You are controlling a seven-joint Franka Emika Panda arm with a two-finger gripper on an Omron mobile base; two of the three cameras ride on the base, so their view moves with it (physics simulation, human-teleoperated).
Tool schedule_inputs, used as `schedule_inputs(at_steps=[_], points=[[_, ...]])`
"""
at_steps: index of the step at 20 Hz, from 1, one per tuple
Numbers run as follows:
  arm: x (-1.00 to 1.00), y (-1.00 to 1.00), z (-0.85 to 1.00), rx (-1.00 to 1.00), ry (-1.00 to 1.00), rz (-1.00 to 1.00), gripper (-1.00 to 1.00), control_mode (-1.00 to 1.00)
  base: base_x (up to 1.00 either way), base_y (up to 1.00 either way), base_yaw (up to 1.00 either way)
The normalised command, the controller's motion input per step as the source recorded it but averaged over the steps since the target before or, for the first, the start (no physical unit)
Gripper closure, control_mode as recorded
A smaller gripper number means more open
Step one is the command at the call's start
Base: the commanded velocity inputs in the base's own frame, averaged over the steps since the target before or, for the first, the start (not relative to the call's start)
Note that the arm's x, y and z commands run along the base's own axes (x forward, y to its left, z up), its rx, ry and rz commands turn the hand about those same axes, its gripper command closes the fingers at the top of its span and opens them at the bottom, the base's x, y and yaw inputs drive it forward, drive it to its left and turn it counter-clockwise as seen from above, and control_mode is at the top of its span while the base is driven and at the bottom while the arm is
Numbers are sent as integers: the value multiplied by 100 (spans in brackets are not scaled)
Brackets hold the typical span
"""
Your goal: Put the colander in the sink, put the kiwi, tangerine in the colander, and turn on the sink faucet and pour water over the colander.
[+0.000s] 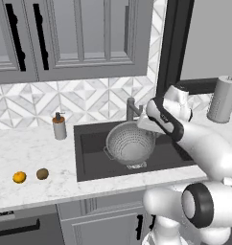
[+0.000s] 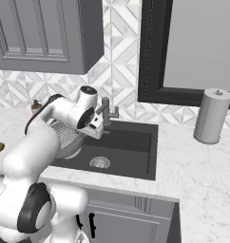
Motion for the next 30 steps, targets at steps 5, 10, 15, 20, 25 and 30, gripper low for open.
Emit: schedule_inputs(at_steps=[5, 10, 15, 20, 25, 30], points=[[28, -96, 0, 26, 7, 1, 100, -100, 0, 0, 0], [1, -99, 0, 17, 28, 12, 100, -100, 0, 0, 0], [5, -85, 0, 8, 9, 7, 100, -100, 0, 0, 0], [35, -36, -20, 1, -1, 0, 100, -100, 0, 0, 0], [44, 1, -50, -5, 0, 0, 100, -100, 0, 0, 0], [44, 0, -50, -5, 0, 0, 100, -100, 0, 0, 0]])
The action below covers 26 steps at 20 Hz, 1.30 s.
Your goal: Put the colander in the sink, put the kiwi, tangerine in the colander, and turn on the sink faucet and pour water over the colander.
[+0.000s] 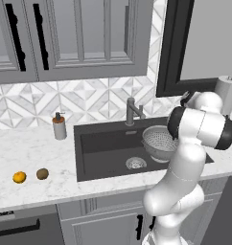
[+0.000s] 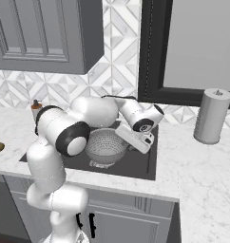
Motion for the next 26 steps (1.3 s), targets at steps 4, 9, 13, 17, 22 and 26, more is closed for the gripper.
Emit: schedule_inputs(at_steps=[4, 9, 13, 17, 22, 26], points=[[52, 3, -33, -1, 0, 0, 100, -100, 0, 0, 0], [40, 13, -27, 0, 0, 0, 100, -100, 0, 0, 0], [29, 25, -37, -4, 0, 0, 100, -100, 0, 0, 0], [27, 26, -33, -2, 0, 0, 100, -100, 0, 0, 0], [24, 20, -32, 0, 0, 0, 100, -100, 0, 0, 0], [16, 10, -40, 0, 0, 0, 100, -100, 0, 0, 0]])
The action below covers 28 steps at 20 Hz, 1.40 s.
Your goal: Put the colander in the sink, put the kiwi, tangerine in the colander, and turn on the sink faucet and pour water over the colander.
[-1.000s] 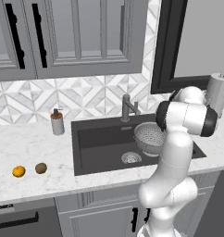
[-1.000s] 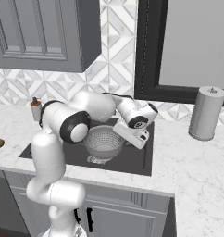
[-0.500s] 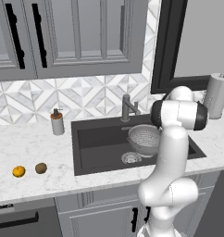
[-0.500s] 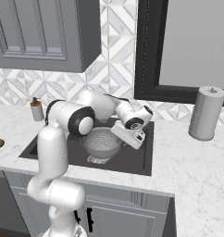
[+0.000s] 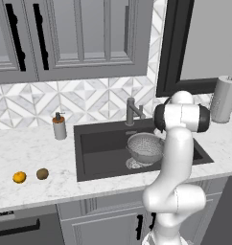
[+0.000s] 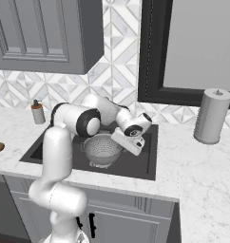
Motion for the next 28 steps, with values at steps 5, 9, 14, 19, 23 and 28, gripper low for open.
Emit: schedule_inputs(at_steps=[5, 9, 14, 19, 23, 28], points=[[14, 16, -42, 0, 0, 0, 100, -100, 0, 0, 0], [23, 12, -36, 0, 0, 0, 100, -100, 0, 0, 0], [18, 14, -35, 0, 0, 0, 100, -100, 0, 0, 0], [8, 13, -28, 0, 0, 0, 100, -100, 0, 0, 0], [0, 28, -3, 0, 0, 0, -100, -100, 0, 0, 0], [0, 18, 0, 0, 0, -1, -100, -100, 0, 0, 0]])
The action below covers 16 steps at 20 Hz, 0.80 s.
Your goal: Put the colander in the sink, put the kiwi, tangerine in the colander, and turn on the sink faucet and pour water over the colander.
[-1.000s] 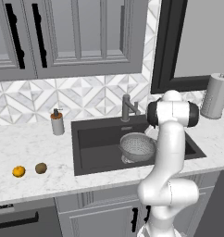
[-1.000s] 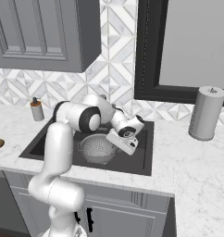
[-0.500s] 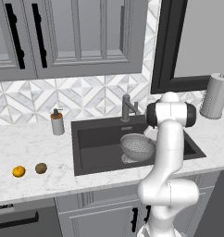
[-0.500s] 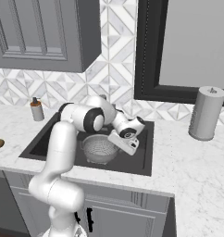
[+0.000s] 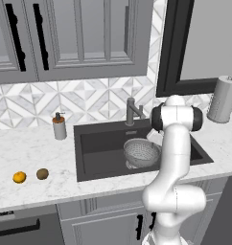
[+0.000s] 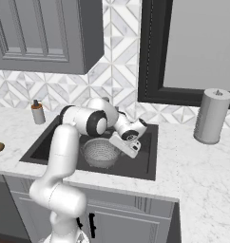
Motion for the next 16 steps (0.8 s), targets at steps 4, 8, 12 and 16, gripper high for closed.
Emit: schedule_inputs(at_steps=[4, 8, 12, 16], points=[[0, 0, 0, 0, 0, -1, -100, -100, 0, 0, 0], [-9, 0, 11, 0, -2, 0, -100, -100, 0, 0, 0], [-16, 0, 60, 0, -4, 0, -100, -100, 0, 0, 0], [-46, 0, 91, 0, -4, 0, -100, -100, 0, 0, 0]])
